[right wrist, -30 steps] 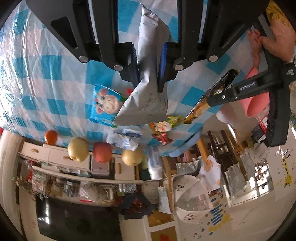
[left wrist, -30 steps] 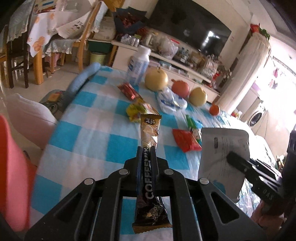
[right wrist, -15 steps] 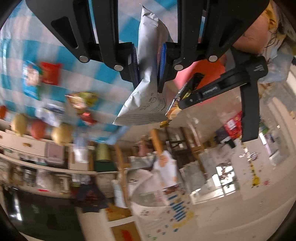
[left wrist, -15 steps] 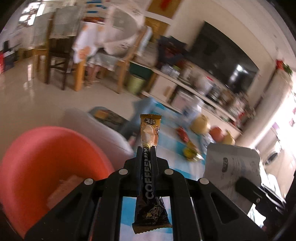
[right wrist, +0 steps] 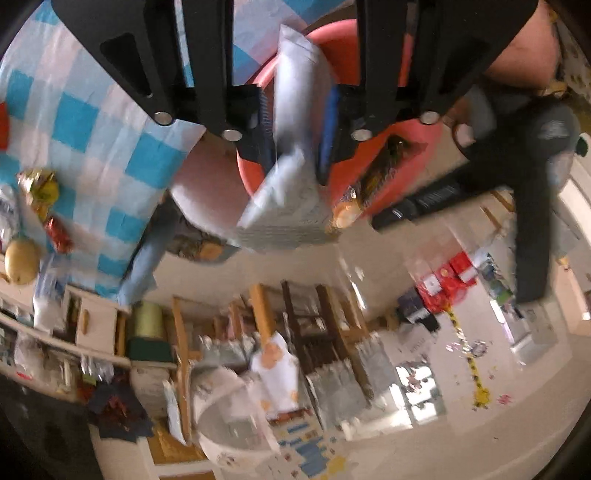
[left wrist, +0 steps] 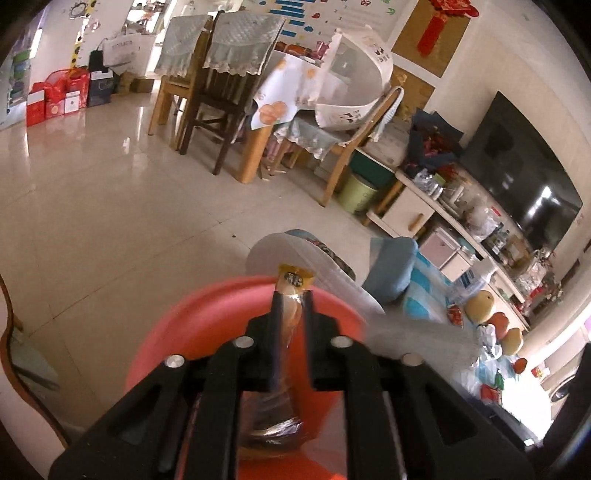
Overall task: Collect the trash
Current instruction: 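Carry both items to the pink bucket and open both grippers over it, then move both grippers back over the table toward the remaining wrappers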
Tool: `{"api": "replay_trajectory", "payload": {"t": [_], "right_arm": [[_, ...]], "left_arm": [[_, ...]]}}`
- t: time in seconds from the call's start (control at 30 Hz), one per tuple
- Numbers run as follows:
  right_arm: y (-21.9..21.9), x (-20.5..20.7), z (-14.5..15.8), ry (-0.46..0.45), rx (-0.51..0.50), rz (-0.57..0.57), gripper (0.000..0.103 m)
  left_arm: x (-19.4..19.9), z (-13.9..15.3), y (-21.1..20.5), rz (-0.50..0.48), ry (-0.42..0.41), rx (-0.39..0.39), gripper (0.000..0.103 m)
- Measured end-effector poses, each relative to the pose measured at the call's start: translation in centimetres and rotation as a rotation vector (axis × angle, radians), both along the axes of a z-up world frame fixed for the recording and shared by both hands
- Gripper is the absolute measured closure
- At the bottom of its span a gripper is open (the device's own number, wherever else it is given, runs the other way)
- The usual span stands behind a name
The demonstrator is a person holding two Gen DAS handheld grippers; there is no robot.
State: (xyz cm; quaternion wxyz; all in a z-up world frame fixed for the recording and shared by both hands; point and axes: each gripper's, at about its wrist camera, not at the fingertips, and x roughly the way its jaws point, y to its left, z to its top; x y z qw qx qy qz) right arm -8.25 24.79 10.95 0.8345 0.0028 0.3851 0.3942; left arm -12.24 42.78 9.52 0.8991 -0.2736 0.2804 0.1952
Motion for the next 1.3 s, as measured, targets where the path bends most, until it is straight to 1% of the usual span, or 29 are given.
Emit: {"api": "replay_trajectory", "payload": {"t": [0.03, 0.07, 0.1, 0.13, 0.17, 0.2, 0.3, 0.4, 0.47, 0.53, 0.57, 0.63, 0.73, 0.83, 0.93, 1.03, 1.07, 1.13, 1.2, 1.3], "right_arm": [[-0.3, 0.1, -0.6, 0.017, -0.004, -0.018, 0.053], [-0.7, 0.0, -1.0, 0.021, -0.009, -0.038, 0.040], [-1.4, 0.0, -1.3, 0.016, -0.017, -0.062, 0.031], [-2.1, -0.1, -1.4, 0.011, -0.025, -0.080, 0.028], [-3.0, -0.2, -1.6, 0.005, -0.036, -0.103, 0.023], [-4.0, -0.1, -1.7, 0.003, -0.042, -0.116, 0.021], [-6.3, -0.3, -2.1, -0.004, -0.063, -0.141, 0.015], [-8.2, -1.0, -2.5, -0.030, -0.108, -0.154, 0.014], [-9.5, -1.4, -2.8, -0.053, -0.139, -0.156, 0.014], [-10.4, -2.1, -3.1, -0.077, -0.157, -0.155, 0.014], [-11.0, -2.5, -3.2, -0.097, -0.169, -0.151, 0.014], [-11.9, -3.1, -3.4, -0.133, -0.196, -0.149, 0.014], [-13.1, -3.9, -3.3, -0.179, -0.228, -0.147, 0.013], [-14.3, -4.7, -2.8, -0.222, -0.239, -0.154, 0.009], [-15.5, -5.4, -2.4, -0.256, -0.242, -0.170, 0.006], [-16.8, -5.9, -2.2, -0.281, -0.263, -0.194, 0.005], [-17.1, -6.0, -2.2, -0.293, -0.280, -0.204, 0.005], [-17.8, -6.3, -2.0, -0.308, -0.301, -0.222, 0.005], [-18.8, -6.4, -1.8, -0.323, -0.307, -0.251, 0.005], [-20.3, -6.6, -1.5, -0.339, -0.317, -0.295, 0.005]], "left_arm": [[-0.3, 0.0, 0.0, 0.017, 0.006, 0.012, 0.053], [-0.5, 0.1, -0.1, 0.036, 0.009, 0.031, 0.037], [-0.5, 0.2, -0.1, 0.043, 0.012, 0.045, 0.034], [-0.4, 0.3, -0.2, 0.047, 0.017, 0.062, 0.032], [-0.3, 0.4, -0.3, 0.048, 0.020, 0.071, 0.026], [-0.2, 0.5, -0.5, 0.057, 0.019, 0.086, 0.020], [-0.3, 0.7, -0.9, 0.056, 0.002, 0.120, 0.017], [-0.2, 1.2, -1.8, 0.038, -0.050, 0.171, 0.014], [-0.2, 1.5, -3.0, 0.002, -0.091, 0.200, 0.014], [-0.1, 1.9, -4.4, -0.054, -0.145, 0.243, 0.013], [0.1, 2.0, -5.1, -0.077, -0.156, 0.261, 0.013], [0.6, 1.9, -6.1, -0.113, -0.167, 0.274, 0.013], [1.4, 1.8, -7.3, -0.153, -0.161, 0.278, 0.013], [2.0, 1.8, -8.9, -0.198, -0.159, 0.314, 0.013], [2.4, 2.0, -10.4, -0.234, -0.162, 0.327, 0.013], [2.8, 1.9, -12.2, -0.261, -0.120, 0.361, 0.013], [2.8, 2.0, -13.1, -0.262, -0.121, 0.396, 0.013], [2.7, 2.2, -14.4, -0.278, -0.131, 0.432, 0.013], [2.7, 2.2, -15.6, -0.305, -0.139, 0.443, 0.013], [3.1, 1.8, -17.3, -0.345, -0.119, 0.453, 0.013]]}}
